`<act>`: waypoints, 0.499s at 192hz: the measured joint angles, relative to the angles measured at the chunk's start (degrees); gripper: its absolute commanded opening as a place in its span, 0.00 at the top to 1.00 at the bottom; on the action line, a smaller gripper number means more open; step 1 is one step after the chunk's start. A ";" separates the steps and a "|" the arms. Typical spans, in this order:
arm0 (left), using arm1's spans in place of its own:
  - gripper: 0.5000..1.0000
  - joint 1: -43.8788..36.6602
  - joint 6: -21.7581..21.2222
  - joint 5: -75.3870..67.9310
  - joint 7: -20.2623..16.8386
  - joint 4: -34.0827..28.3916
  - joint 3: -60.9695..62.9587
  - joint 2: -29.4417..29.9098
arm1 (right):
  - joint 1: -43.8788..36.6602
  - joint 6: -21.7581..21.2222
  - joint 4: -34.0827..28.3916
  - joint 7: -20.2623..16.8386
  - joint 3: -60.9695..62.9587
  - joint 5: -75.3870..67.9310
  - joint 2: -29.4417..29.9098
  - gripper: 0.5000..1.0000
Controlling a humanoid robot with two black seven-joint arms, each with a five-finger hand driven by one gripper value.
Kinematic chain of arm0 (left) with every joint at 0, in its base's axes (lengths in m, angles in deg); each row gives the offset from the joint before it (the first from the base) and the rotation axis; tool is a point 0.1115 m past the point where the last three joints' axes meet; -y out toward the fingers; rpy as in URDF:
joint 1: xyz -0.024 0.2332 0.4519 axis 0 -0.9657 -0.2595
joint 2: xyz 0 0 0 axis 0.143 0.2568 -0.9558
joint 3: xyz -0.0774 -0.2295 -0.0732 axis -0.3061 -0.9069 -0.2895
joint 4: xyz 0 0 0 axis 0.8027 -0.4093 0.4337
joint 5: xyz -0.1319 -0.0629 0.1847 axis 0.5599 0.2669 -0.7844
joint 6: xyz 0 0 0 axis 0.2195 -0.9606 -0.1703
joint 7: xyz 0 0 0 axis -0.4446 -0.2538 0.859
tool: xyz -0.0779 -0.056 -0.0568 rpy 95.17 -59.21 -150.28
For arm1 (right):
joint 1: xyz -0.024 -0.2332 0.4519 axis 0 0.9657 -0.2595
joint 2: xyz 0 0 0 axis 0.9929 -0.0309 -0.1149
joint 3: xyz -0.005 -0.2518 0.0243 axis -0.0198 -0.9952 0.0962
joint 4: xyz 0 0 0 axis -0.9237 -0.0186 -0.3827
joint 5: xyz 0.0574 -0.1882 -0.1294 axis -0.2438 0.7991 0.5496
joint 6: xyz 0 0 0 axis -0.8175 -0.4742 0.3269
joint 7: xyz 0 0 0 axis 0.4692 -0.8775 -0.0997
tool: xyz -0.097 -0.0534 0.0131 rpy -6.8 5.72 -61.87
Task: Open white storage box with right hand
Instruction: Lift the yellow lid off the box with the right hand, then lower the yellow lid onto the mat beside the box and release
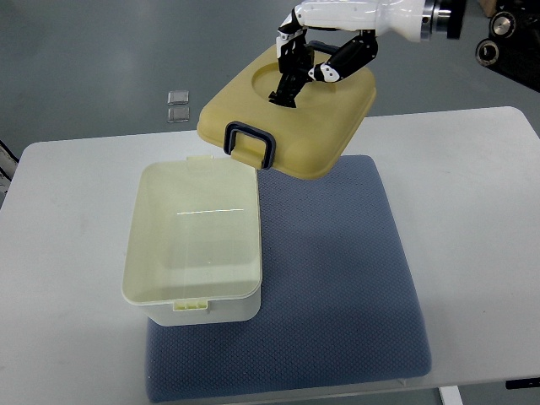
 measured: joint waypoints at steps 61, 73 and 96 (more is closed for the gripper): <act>0.00 0.00 0.00 0.00 0.00 0.00 -0.01 0.00 | 11.13 5.78 2.84 0.00 1.81 0.15 -2.64 1.00; 0.00 0.00 0.00 0.00 -0.01 0.00 -0.01 0.00 | 12.99 6.64 2.98 0.00 1.81 0.18 -2.45 1.00; 0.00 0.02 0.00 0.00 -0.03 0.00 -0.01 0.00 | 15.76 8.21 3.13 0.00 1.81 0.24 -2.01 1.00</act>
